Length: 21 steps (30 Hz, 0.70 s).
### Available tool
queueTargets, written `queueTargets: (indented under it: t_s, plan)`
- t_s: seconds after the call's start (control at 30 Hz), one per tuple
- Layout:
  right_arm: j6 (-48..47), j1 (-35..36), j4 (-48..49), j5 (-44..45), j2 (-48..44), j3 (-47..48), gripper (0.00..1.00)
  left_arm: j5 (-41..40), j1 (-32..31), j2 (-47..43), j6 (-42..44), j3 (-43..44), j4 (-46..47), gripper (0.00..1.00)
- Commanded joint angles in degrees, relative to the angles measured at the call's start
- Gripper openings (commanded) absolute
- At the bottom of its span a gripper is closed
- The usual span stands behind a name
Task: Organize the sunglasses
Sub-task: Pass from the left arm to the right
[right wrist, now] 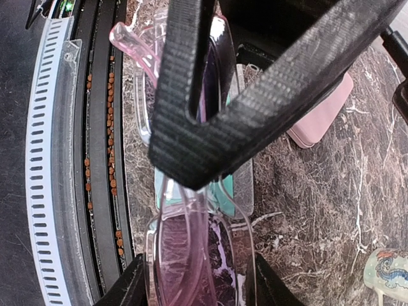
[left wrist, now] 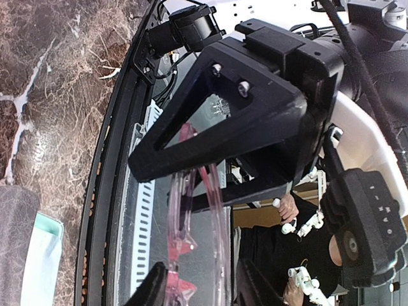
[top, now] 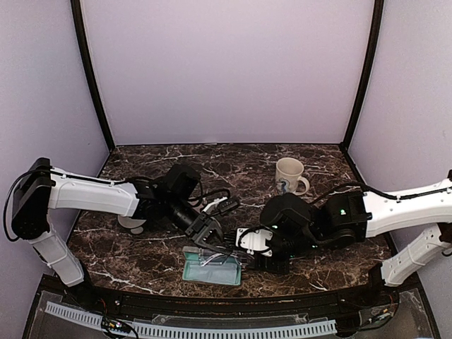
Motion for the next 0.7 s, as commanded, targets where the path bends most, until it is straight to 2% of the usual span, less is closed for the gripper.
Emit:
queueTargets:
  t_s: [0.0, 0.27, 0.4, 0.53, 0.67]
  plan:
    - [-0.8, 0.7, 1.5, 0.6, 1.0, 2.5, 0.24, 1.8, -0.1, -0.3, 1.4, 1.6, -1.9, 0.34]
    - [-1.5, 0.6, 1.3, 1.2, 2.2, 3.4, 0.25, 1.8, -0.1, 0.0, 2.9, 1.4, -3.7, 0.31]
    - [-1.3, 0.6, 1.5, 1.8, 2.5, 3.5, 0.27, 1.8, -0.2, 0.2, 2.4, 1.0, -3.0, 0.24]
    - [-1.0, 0.5, 1.8, 2.6, 2.7, 3.3, 0.31, 1.8, -0.2, -0.1, 1.0, -0.4, -1.0, 0.19]
    - [-0.4, 0.4, 1.7, 3.1, 2.8, 3.1, 0.41, 1.8, -0.1, -0.3, 0.0, -1.5, 0.3, 0.18]
